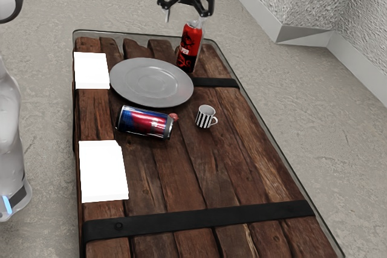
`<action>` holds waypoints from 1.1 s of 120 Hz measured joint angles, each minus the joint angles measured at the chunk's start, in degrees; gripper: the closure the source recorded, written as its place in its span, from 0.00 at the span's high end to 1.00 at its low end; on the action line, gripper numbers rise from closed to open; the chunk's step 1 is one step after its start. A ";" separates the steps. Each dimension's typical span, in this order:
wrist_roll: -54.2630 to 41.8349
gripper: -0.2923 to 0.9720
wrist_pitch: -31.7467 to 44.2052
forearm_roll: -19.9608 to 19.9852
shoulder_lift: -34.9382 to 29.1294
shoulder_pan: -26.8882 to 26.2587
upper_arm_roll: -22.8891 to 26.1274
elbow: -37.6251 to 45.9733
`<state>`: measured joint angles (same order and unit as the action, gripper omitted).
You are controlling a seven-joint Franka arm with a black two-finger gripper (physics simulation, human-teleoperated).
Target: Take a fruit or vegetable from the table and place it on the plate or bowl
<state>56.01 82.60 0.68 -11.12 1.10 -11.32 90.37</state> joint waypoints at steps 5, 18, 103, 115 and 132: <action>5.07 0.77 -0.32 -0.01 -0.01 0.00 0.00 0.04; 16.73 0.77 -1.11 -0.04 0.02 -0.32 -0.07 0.64; 58.01 0.77 12.00 2.94 4.19 -4.49 0.04 17.83; 60.82 0.77 14.62 3.24 4.67 -5.35 0.13 18.16; 63.90 0.77 17.45 4.28 4.71 -4.56 -0.07 20.88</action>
<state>119.91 100.04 4.96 -6.40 -3.46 -11.38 111.25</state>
